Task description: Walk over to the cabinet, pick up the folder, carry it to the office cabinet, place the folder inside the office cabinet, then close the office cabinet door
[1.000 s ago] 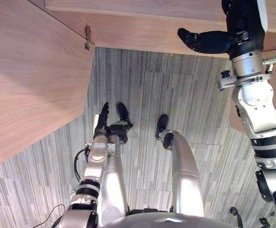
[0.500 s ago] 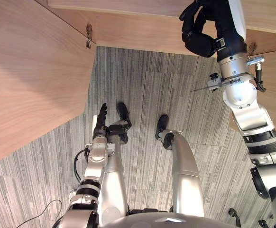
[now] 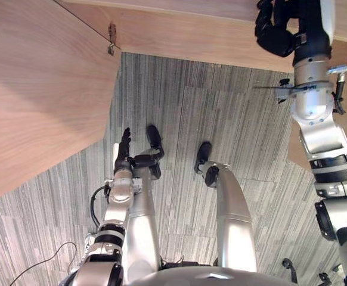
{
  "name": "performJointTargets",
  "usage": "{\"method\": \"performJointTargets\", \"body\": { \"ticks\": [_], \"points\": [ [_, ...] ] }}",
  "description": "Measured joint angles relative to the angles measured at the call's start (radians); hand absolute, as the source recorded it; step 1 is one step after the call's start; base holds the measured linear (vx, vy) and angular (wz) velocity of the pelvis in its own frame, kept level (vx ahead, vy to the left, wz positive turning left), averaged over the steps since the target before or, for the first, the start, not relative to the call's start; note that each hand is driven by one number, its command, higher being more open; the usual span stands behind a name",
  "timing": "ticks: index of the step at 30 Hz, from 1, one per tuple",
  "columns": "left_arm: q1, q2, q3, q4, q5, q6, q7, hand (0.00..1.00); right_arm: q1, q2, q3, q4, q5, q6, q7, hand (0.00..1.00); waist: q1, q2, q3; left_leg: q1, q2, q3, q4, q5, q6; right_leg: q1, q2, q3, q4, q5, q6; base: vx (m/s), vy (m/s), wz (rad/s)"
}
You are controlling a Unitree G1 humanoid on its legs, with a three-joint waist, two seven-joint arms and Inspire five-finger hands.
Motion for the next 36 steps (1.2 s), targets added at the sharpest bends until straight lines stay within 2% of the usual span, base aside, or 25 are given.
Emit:
{"method": "performJointTargets", "body": {
  "ticks": [4,13,21,26,32,35,36],
  "points": [
    [-0.013,0.001,0.001,-0.006,0.0,0.0,0.002,1.0,-0.059,-0.039,-0.001,0.084,0.002,0.007,-0.001,0.0,0.011,0.0,0.002,-0.023,0.0,-0.009,0.01,0.0,0.0,-0.015,0.0,-0.007,0.003,0.0,0.0,0.02,0.006,0.01],
    [-0.031,0.018,0.03,-0.006,-0.001,0.0,0.007,1.0,-0.271,-0.045,0.001,0.268,0.044,0.037,-0.001,0.0,0.014,0.003,0.014,-0.067,0.003,-0.016,0.032,0.0,0.001,-0.055,-0.003,-0.011,0.024,0.0,0.0,0.0,0.0,0.0],
    [-0.031,0.013,0.038,-0.013,-0.004,0.0,0.025,1.0,-0.394,-0.03,-0.001,0.387,0.079,0.082,-0.066,0.0,0.019,0.004,0.018,-0.076,0.0,-0.014,0.031,0.004,0.006,-0.069,-0.008,-0.01,0.033,0.0,0.0,0.0,0.0,0.0],
    [-0.031,0.009,0.038,-0.009,-0.004,0.001,0.038,1.0,-0.4,-0.024,-0.003,0.397,0.084,0.088,-0.085,0.0,0.012,0.004,0.018,-0.071,-0.008,-0.013,0.02,0.012,0.008,-0.069,-0.013,-0.01,0.032,0.0,0.0,-0.01,-0.003,0.03],
    [-0.031,0.0,0.04,-0.006,-0.004,0.007,0.04,1.0,-0.387,-0.011,-0.054,0.391,0.163,0.09,-0.097,0.0,0.009,0.004,0.018,-0.061,-0.011,-0.012,0.021,0.019,0.01,-0.06,-0.017,-0.009,0.036,0.001,-0.002,-0.01,-0.002,0.03],
    [-0.029,-0.007,0.037,-0.001,-0.003,0.014,0.038,1.0,-0.232,0.003,-0.116,0.233,0.178,0.089,-0.102,0.0,0.013,0.004,0.018,-0.031,-0.002,-0.008,0.036,0.014,0.014,-0.023,-0.012,-0.009,0.036,0.001,-0.001,0.01,-0.001,-0.04],
    [-0.029,-0.007,0.036,0.002,-0.002,0.022,0.034,1.0,-0.147,0.014,-0.141,0.132,0.176,0.088,-0.106,0.0,0.012,0.004,0.018,-0.016,0.002,-0.006,0.041,0.009,0.015,-0.009,-0.008,-0.006,0.036,0.001,-0.001,0.01,0.004,-0.1]
  ]
}}
